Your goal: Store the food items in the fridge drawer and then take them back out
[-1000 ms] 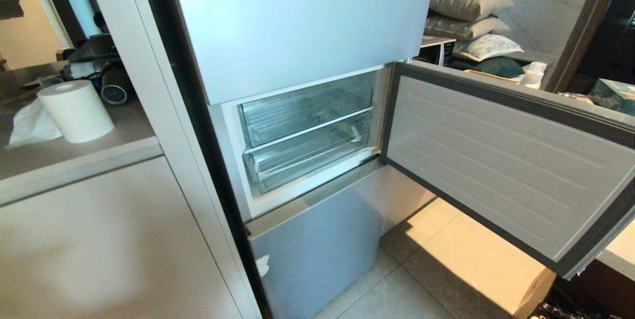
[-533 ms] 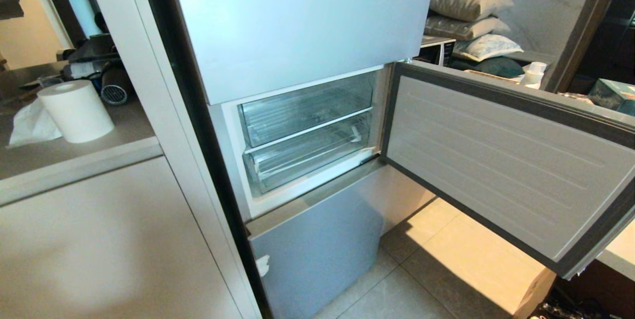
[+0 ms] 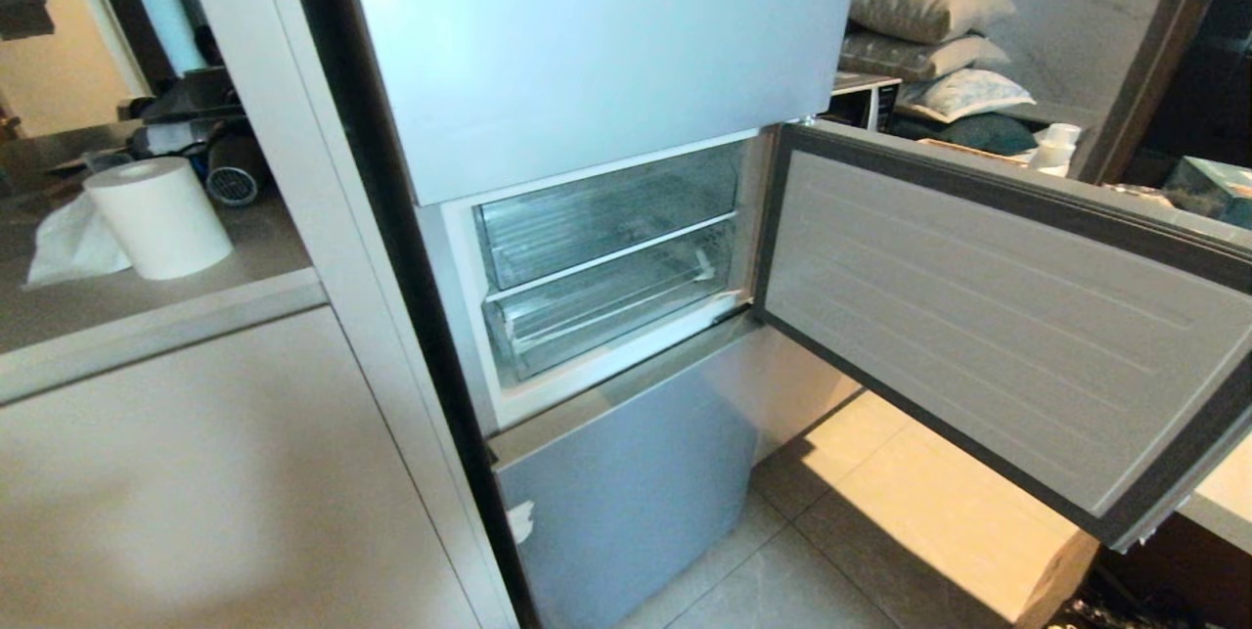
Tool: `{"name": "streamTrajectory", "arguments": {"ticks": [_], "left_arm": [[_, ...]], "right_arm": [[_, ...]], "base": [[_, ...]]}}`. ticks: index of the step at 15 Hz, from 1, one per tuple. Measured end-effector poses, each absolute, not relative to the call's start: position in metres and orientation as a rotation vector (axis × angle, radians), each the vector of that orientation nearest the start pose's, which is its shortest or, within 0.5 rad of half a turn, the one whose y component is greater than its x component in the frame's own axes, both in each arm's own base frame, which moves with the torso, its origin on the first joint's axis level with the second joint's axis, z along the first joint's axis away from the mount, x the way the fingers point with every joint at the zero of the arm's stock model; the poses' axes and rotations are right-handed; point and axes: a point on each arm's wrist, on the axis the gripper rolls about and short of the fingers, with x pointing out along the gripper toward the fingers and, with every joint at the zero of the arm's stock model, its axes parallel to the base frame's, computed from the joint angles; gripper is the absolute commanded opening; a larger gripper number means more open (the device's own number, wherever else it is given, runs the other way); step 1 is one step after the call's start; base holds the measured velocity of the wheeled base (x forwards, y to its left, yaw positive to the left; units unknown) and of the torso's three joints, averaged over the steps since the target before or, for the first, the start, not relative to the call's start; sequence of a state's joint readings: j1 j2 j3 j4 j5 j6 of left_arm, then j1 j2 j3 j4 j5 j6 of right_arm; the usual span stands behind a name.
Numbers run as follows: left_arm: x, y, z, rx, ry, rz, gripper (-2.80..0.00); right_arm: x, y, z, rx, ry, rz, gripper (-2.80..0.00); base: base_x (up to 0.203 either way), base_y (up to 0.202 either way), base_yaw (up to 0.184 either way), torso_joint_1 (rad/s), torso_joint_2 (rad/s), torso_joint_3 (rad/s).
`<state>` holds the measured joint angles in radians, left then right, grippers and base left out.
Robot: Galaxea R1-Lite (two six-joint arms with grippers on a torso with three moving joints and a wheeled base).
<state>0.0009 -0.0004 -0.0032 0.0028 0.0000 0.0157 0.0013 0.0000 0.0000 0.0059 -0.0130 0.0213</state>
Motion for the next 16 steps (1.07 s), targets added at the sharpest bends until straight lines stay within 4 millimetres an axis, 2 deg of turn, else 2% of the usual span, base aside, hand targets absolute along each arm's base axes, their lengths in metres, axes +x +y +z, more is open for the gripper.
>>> {"name": "streamTrajectory", "arguments": {"ticks": [16], "left_arm": [[-0.0231,0.0000,0.0762,0.016,-0.002,0.001,-2.80]], "right_arm": [[-0.0228,-0.0005,0.0748,0.025,0.006,-0.018,-2.80]], "base": [[0.001,-0.007,0.172,0.004,0.00,0.001]]}}
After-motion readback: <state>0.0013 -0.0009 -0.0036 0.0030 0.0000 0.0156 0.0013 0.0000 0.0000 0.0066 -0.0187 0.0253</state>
